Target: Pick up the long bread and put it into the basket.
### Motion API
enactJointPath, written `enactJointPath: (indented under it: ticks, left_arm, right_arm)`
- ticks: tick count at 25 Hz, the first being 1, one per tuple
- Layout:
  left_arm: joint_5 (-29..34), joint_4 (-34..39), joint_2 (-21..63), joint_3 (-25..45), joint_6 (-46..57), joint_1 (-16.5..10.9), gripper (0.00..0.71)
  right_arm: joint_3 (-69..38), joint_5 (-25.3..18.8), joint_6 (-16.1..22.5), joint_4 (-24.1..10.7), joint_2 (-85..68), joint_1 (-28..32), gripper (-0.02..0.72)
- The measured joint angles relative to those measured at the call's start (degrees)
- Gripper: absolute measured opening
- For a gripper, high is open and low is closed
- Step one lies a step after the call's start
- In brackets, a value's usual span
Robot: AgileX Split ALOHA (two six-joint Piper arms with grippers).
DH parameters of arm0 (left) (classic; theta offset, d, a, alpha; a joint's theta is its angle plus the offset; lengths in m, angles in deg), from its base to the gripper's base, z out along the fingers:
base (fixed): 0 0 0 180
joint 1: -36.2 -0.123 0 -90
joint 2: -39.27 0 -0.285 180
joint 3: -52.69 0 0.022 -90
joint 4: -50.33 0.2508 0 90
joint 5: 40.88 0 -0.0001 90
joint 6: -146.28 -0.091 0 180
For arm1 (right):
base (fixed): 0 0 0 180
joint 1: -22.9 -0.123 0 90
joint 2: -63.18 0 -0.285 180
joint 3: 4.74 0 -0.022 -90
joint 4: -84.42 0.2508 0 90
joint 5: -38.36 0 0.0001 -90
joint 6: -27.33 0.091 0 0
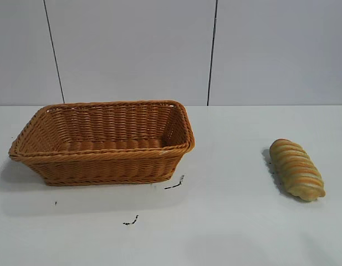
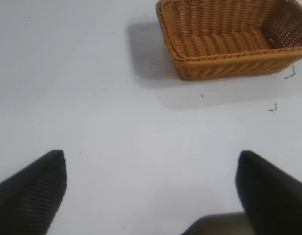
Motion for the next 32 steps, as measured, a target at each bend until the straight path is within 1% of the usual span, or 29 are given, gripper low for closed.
enactJointPath:
  ticks: [12,16,22,27,32]
  left_arm:
    - [0.0,0.0,0.0,0.0,0.0,0.0,0.692]
    - [0.0,0.0,0.0,0.0,0.0,0.0,0.692]
    - [0.0,0.0,0.0,0.0,0.0,0.0,0.692]
    - [0.0,0.0,0.0,0.0,0.0,0.0,0.692]
    - [0.0,0.0,0.0,0.0,0.0,0.0,0.692]
  right_arm:
    - [0.0,0.0,0.2,0.0,0.0,0.0,0.689]
    - [1.7,1.1,0.2,0.0,3.5,0.0,0.689]
    - [7.2,3.0,0.4,0.0,22.0,0.0,0.689]
    - [12.8,5.4,0.8,0.0,42.5,0.0,0.689]
    - [19.9,5.7,0.9,0.0,64.3,0.0,0.689]
